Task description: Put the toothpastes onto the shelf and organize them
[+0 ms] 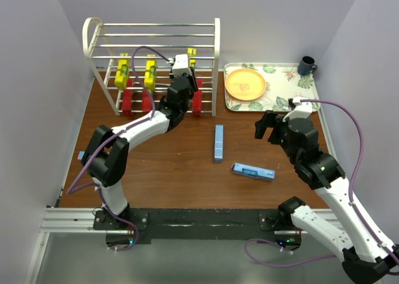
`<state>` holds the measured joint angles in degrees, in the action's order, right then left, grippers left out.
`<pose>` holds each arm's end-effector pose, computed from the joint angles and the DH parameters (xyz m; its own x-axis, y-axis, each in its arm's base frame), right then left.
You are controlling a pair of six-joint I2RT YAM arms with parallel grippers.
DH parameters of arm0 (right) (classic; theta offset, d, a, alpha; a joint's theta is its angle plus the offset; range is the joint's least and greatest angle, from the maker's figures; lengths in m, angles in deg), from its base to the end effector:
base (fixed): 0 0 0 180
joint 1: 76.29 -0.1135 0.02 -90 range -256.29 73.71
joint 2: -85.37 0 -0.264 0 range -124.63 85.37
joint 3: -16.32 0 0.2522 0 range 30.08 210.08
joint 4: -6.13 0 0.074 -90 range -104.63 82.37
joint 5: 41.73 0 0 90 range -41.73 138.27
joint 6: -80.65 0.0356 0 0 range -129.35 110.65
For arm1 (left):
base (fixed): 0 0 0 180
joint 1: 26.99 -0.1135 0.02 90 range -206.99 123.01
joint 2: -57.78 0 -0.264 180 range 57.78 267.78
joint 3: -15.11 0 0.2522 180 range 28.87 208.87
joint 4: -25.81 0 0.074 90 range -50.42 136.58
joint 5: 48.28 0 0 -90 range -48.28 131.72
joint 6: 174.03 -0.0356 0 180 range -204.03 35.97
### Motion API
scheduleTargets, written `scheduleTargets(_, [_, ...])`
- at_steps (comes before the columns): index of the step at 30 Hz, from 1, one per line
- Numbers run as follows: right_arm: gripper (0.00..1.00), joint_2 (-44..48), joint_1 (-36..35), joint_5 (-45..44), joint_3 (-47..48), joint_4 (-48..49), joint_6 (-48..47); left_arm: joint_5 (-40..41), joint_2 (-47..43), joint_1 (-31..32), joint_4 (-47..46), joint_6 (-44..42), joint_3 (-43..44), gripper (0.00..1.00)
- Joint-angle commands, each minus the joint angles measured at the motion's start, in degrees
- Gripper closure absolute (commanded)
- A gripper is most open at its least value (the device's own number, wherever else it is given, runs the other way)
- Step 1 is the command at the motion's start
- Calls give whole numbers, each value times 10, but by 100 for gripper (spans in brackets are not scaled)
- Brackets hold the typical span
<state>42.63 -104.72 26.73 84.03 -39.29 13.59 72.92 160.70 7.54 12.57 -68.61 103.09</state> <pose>0.1426 0.0623 0.3617 -0.3376 0.2295 -0.9129 -0.0095 0.9690 0.2471 0.3623 -0.2269 0.3027 -0.0391 -0.2492 -0.9677 0.0497 0.9667 -0.2510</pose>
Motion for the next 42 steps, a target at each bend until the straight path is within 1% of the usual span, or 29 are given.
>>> scheduleTargets(1, [2,0,2,-3,0,16,-6,18,0,-4,-59,-18,18,66])
scheduleTargets(3, [2,0,2,-3,1,15,-6,18,5,-4,-53,-19,20,63])
scheduleTargets(8, [2,0,2,-2,-2,16,-5,17,19,-5,-38,-17,27,60])
scheduleTargets(11, [2,0,2,-1,-2,14,-4,13,22,-4,-32,-15,30,56])
scheduleTargets(12, [2,1,2,-1,-2,15,-4,11,22,-4,-31,-13,31,53])
scheduleTargets(17, [2,-2,1,-2,-2,14,-4,4,13,-4,-22,-4,30,46])
scheduleTargets(23, [2,-6,2,4,-1,17,-3,0,-13,-4,-8,8,27,35])
scheduleTargets(27, [2,-9,2,6,-1,17,-1,-3,-36,-4,-2,7,19,25])
scheduleTargets(30, [2,-12,2,11,0,19,2,-8,-54,-4,4,5,14,21])
scheduleTargets(35, [2,-17,2,17,5,20,5,-13,-85,-4,23,6,8,16])
scheduleTargets(39, [2,-21,2,19,8,22,4,-20,-122,-5,55,8,-8,16])
scheduleTargets(42, [2,-22,1,22,8,25,0,-25,-166,-4,71,1,-38,15])
